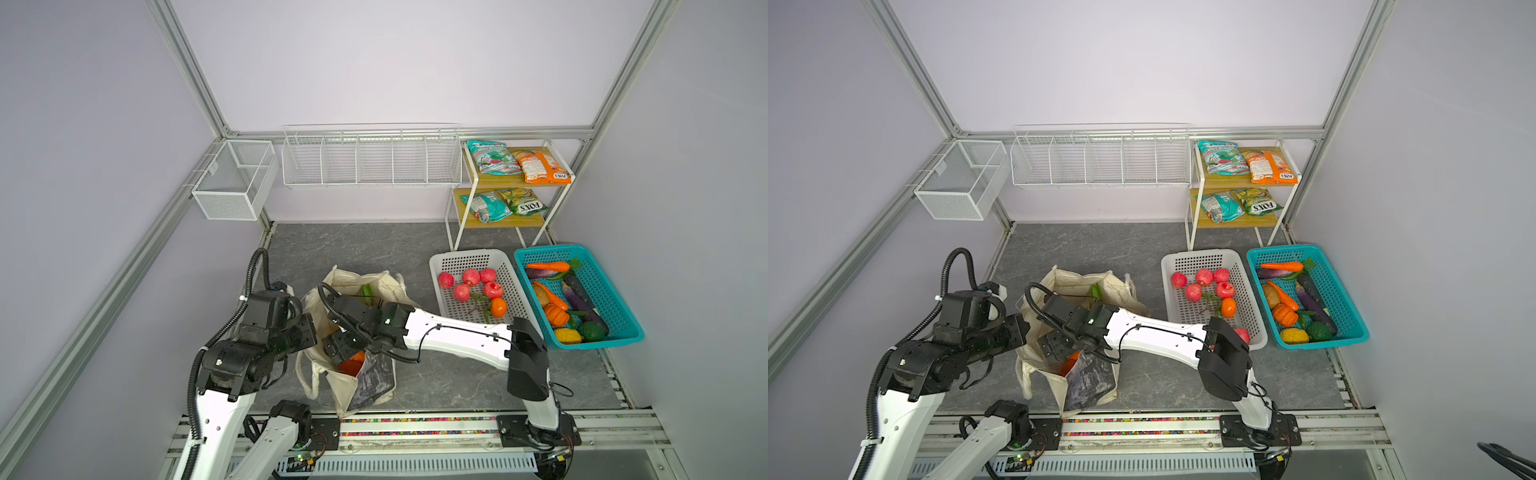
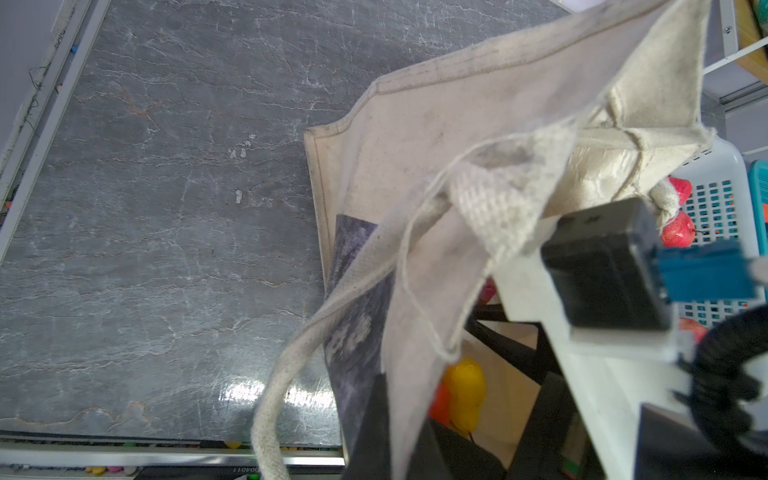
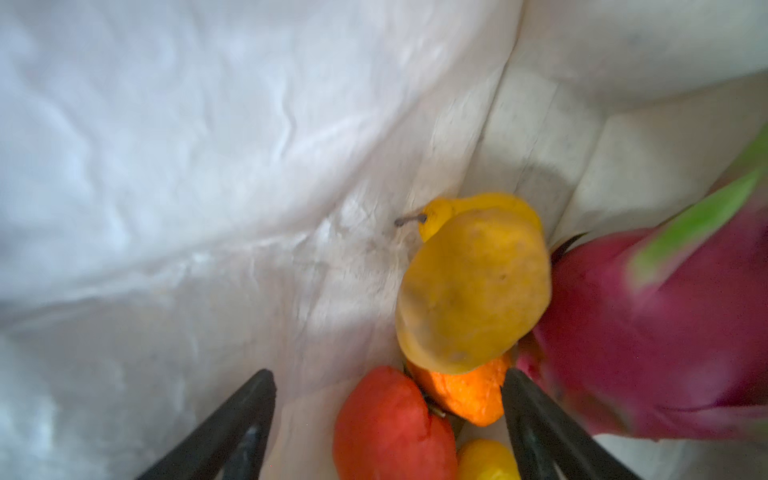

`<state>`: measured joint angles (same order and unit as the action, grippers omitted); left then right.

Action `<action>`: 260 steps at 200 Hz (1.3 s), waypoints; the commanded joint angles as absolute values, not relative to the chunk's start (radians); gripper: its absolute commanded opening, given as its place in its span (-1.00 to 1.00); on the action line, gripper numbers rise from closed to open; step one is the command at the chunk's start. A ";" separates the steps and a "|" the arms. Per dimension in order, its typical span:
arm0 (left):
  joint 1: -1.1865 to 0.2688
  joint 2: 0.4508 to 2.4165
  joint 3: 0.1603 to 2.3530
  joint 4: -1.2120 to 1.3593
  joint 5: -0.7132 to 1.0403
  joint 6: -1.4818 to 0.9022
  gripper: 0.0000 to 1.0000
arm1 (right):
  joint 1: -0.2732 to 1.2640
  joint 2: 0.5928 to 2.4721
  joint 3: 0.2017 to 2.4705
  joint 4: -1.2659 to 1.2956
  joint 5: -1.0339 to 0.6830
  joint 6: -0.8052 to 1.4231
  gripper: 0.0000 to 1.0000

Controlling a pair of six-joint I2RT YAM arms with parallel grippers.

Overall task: Place the food into the grocery bag and tie it
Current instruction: 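Raise the right gripper out of the tote toward the teal basket, then lower the right gripper over the vegetables in the teal basket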

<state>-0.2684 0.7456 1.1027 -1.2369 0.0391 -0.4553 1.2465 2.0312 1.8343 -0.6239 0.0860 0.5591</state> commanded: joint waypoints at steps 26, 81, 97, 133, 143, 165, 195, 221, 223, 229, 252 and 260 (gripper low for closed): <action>-0.262 0.743 1.134 -1.246 0.047 -0.438 -1.00 | 1.202 1.975 1.903 -0.681 0.145 0.507 0.75; -0.262 0.737 1.123 -1.234 0.062 -0.436 -1.00 | 1.173 1.904 1.960 -0.741 0.200 0.459 0.76; -0.262 0.733 1.117 -1.226 0.074 -0.433 -1.00 | 1.172 1.840 1.966 -0.767 0.269 0.432 0.76; -0.262 0.735 1.098 -1.213 0.090 -0.424 -1.00 | 1.148 1.665 1.913 -0.804 0.453 0.372 0.76; -0.262 0.735 1.095 -1.209 0.095 -0.422 -1.00 | 1.130 1.618 1.885 -0.817 0.493 0.362 0.76; -0.262 0.737 1.091 -1.200 0.104 -0.420 -1.00 | 1.060 1.505 1.794 -0.865 0.580 0.346 0.75; -0.262 0.734 1.086 -1.195 0.112 -0.417 -1.00 | 0.860 1.342 1.652 -0.980 0.636 0.372 0.75; -0.262 0.731 1.095 -1.194 0.117 -0.410 -1.00 | 0.625 1.227 1.546 -1.058 0.642 0.387 0.75; -0.262 0.730 1.096 -1.194 0.118 -0.410 -1.00 | 0.604 1.220 1.539 -1.064 0.640 0.387 0.75; -0.262 0.729 1.097 -1.193 0.121 -0.410 -1.00 | 0.544 1.203 1.525 -1.078 0.636 0.393 0.75; -0.262 0.725 1.094 -1.179 0.142 -0.410 -1.00 | 0.324 1.171 1.491 -1.152 0.604 0.430 0.75; -0.262 0.724 1.091 -1.178 0.144 -0.410 -1.00 | 0.258 1.165 1.476 -1.162 0.590 0.444 0.76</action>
